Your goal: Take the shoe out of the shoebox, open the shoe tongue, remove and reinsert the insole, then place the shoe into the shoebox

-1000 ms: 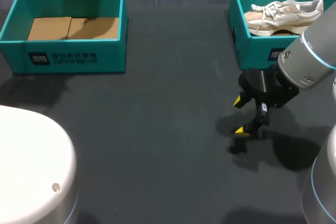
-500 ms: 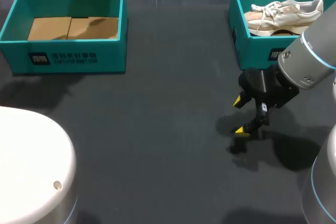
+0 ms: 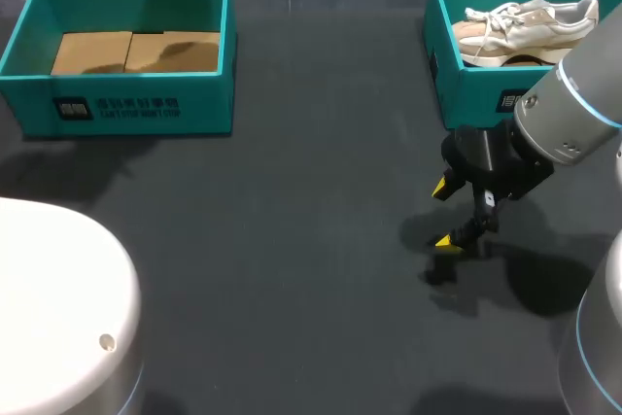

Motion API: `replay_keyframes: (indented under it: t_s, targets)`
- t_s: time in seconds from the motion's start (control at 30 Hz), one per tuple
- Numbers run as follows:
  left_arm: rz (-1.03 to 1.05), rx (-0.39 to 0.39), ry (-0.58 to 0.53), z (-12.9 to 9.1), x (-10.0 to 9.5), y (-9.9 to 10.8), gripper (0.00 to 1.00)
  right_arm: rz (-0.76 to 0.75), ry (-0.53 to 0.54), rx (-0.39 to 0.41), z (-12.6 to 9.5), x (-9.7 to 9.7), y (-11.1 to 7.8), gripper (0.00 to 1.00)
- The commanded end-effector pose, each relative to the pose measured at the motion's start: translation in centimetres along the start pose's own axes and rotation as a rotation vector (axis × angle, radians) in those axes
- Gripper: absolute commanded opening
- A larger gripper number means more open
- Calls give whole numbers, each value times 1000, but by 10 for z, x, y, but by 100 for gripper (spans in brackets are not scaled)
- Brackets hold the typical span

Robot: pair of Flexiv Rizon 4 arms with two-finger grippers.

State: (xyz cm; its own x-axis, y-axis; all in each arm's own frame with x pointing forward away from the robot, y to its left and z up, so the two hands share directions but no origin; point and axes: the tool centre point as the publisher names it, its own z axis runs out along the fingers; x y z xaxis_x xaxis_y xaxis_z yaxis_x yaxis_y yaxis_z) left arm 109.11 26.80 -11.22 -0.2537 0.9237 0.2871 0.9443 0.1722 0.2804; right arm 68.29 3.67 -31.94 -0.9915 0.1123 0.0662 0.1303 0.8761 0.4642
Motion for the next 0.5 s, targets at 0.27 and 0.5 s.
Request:
replay_keyframes:
  t_s: [0.27, 0.5]
  targets:
    - [89, -73, 15, 6, 9, -4, 0, 0, -3, 1, 1, 1, 0, 100]
    - [110, -70, 3, 7, 7, -2, 0, 0, -3, 1, 1, 1, 0, 100]
